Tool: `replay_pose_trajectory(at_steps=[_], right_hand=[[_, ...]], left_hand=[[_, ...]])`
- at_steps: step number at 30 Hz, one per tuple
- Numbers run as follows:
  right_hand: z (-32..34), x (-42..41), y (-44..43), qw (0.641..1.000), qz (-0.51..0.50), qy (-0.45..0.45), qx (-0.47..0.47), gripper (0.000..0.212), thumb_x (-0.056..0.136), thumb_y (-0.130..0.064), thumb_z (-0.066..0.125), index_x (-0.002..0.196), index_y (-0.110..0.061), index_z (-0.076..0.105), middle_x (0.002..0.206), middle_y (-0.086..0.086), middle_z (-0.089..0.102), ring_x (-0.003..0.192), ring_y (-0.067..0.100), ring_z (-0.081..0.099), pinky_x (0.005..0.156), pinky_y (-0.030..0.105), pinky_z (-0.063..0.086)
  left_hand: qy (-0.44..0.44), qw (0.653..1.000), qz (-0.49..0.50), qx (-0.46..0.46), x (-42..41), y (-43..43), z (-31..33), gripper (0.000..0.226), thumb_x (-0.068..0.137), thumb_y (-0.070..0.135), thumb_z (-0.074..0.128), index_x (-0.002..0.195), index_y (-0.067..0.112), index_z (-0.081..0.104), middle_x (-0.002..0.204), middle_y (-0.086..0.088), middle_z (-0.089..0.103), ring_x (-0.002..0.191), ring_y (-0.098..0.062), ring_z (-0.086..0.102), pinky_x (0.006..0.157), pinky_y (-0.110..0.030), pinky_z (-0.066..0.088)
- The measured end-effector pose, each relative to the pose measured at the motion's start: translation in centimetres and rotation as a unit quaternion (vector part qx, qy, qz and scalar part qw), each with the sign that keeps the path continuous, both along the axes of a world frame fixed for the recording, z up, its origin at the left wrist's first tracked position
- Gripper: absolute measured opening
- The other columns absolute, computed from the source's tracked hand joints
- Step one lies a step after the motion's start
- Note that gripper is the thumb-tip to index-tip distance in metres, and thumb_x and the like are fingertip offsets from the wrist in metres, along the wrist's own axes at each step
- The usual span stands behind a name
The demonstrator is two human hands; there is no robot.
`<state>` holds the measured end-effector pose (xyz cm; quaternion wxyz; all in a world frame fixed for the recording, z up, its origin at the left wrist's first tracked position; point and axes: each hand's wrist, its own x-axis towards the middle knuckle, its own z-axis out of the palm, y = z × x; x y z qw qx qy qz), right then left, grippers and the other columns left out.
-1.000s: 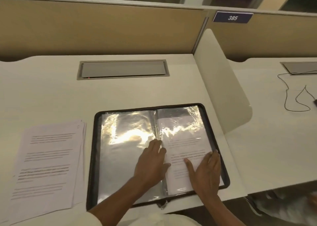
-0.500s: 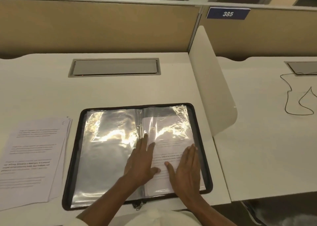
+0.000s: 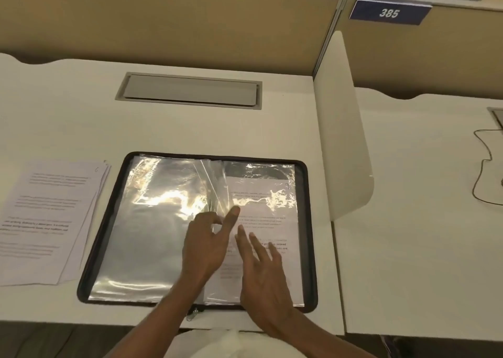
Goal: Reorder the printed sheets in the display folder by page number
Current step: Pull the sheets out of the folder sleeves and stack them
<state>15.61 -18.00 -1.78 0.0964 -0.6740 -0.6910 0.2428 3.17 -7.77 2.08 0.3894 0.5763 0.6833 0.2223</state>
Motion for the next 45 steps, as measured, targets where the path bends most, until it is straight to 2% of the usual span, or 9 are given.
replay_pose_trajectory(at_steps=[6,10,12,17,22,26,35,42,45], right_hand=[[4.0,0.1,0.2,0.99,0.018,0.137,-0.006,0.114,0.101,-0.024,0.066,0.147,-0.062,-0.032,0.174,-0.01,0.014,0.153,0.016,0.035,0.124,0.041,0.037],[5.0,1.3,1.4,0.961,-0.092,0.261,-0.025,0.078,0.093,-0.079,0.051,0.157,-0.054,0.014,0.16,-0.027,0.035,0.122,-0.007,0.058,0.106,0.032,0.053],[5.2,2.6,3.0,0.951,-0.124,0.283,-0.008,0.07,0.093,-0.08,0.048,0.153,-0.05,0.027,0.146,-0.024,0.051,0.117,-0.006,0.059,0.098,0.035,0.058],[2.4,7.8,8.4,0.978,-0.167,0.125,0.021,0.07,0.1,-0.056,0.061,0.158,-0.026,0.037,0.158,-0.002,0.046,0.131,0.018,0.057,0.108,0.046,0.052],[-0.4,12.8,14.0,0.986,-0.165,-0.008,0.039,0.069,0.101,-0.05,0.062,0.156,-0.016,0.038,0.162,0.008,0.037,0.144,0.028,0.037,0.104,0.051,0.052],[-1.5,14.4,16.8,0.987,-0.125,-0.09,0.042,0.067,0.095,-0.051,0.07,0.146,-0.013,0.049,0.149,0.009,0.044,0.133,0.029,0.04,0.084,0.043,0.057],[-1.8,13.7,17.3,0.985,-0.124,-0.079,0.088,0.033,0.087,-0.03,0.085,0.116,-0.017,0.077,0.138,0.015,0.052,0.128,0.033,0.048,0.077,0.047,0.061],[2.2,11.9,17.4,0.975,-0.177,0.109,0.072,0.016,0.083,-0.026,0.086,0.085,-0.027,0.07,0.119,-0.004,0.057,0.111,0.01,0.055,0.08,0.02,0.046],[4.3,11.1,17.8,0.98,-0.116,0.148,0.061,0.023,0.079,-0.031,0.088,0.078,-0.033,0.065,0.103,-0.009,0.064,0.096,0.006,0.06,0.082,0.027,0.053]], left_hand=[[-0.017,0.989,0.095,-0.113,-2.0,2.6,1.1,0.018,0.076,0.025,0.081,0.067,0.011,0.074,0.069,-0.005,0.074,0.069,-0.026,0.073,0.072,-0.046,0.062],[-0.052,0.978,0.147,-0.139,-5.3,4.3,1.3,0.011,0.069,0.019,0.081,0.065,0.01,0.077,0.071,-0.014,0.075,0.074,-0.037,0.073,0.068,-0.043,0.056],[-0.064,0.972,0.172,-0.144,-7.6,5.3,1.6,0.008,0.073,0.016,0.081,0.067,0.009,0.079,0.074,-0.011,0.077,0.08,-0.037,0.074,0.072,-0.041,0.054],[-0.049,0.973,0.186,-0.129,-12.8,8.0,2.4,0.009,0.082,0.009,0.083,0.077,0.002,0.079,0.083,-0.021,0.077,0.077,-0.03,0.069,0.078,-0.048,0.058],[0.258,0.962,0.083,-0.03,-14.6,10.3,2.4,0.023,0.101,0.033,0.065,0.096,0.011,0.074,0.1,-0.01,0.073,0.093,-0.036,0.066,0.085,-0.044,0.053],[0.336,0.932,0.102,0.092,-11.7,10.0,2.8,0.041,0.11,0.041,0.044,0.105,0.008,0.068,0.098,-0.015,0.07,0.091,-0.04,0.066,0.072,-0.044,0.051],[0.159,0.975,-0.125,0.091,-1.9,6.2,-1.2,0.02,0.095,0.049,0.071,0.089,0.032,0.063,0.098,0.014,0.06,0.098,-0.009,0.055,0.08,-0.033,0.05],[-0.059,0.995,-0.031,-0.079,2.6,6.9,0.3,0.044,0.094,0.06,0.07,0.078,0.019,0.075,0.072,0.008,0.077,0.069,-0.011,0.075,0.08,-0.044,0.065],[-0.179,0.955,0.055,-0.228,3.8,8.6,2.6,0.077,0.088,0.079,0.062,0.091,0.004,0.078,0.079,-0.007,0.08,0.075,-0.026,0.08,0.076,-0.042,0.068]])
